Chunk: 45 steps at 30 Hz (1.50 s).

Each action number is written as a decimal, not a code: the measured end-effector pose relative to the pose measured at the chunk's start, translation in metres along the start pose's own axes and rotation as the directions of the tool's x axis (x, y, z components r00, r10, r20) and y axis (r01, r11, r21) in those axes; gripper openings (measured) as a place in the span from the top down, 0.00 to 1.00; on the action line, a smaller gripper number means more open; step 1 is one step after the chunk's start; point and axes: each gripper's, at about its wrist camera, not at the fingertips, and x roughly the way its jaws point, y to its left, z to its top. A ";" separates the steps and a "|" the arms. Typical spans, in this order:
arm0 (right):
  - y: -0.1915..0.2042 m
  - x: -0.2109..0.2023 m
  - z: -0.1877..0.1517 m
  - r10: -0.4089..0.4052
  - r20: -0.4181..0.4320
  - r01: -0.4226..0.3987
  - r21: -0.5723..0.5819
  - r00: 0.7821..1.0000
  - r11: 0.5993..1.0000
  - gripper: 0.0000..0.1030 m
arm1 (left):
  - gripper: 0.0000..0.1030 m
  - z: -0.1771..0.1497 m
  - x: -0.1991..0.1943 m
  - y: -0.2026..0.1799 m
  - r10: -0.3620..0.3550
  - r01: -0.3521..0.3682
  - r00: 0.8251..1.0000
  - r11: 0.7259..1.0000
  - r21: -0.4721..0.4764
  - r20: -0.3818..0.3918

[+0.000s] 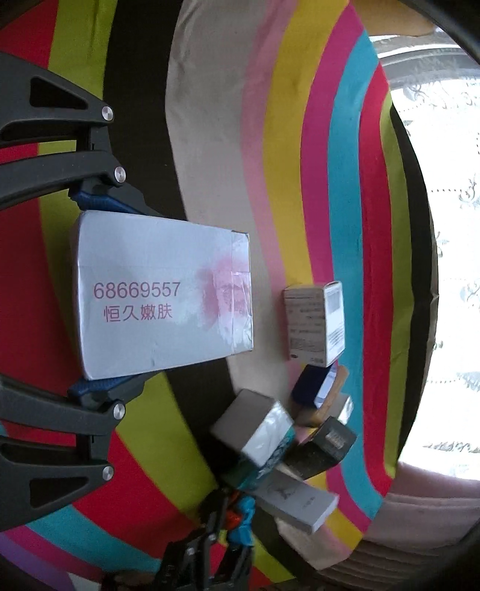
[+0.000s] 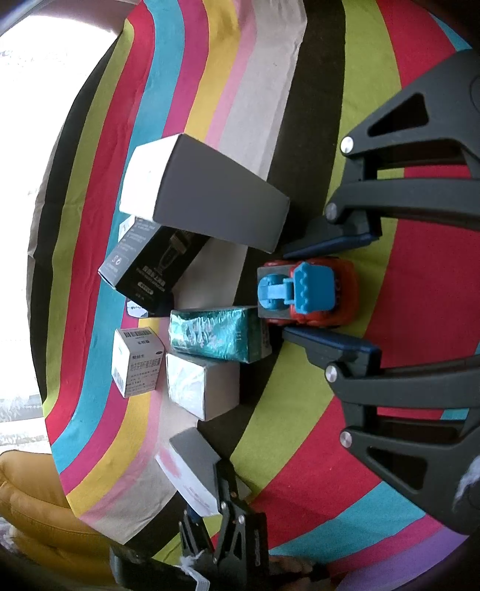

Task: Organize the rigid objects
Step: 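Grasp the silver-wrapped box with the left tool while the right tool grasps the toy truck, then lift and carry the silver box and toy truck to the white box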

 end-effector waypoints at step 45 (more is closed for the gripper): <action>0.124 -0.031 0.005 0.051 -0.307 -0.071 -0.053 0.950 0.996 0.61 | 0.35 -0.090 -0.123 0.032 -0.058 0.034 0.965 0.995 -0.097 -0.255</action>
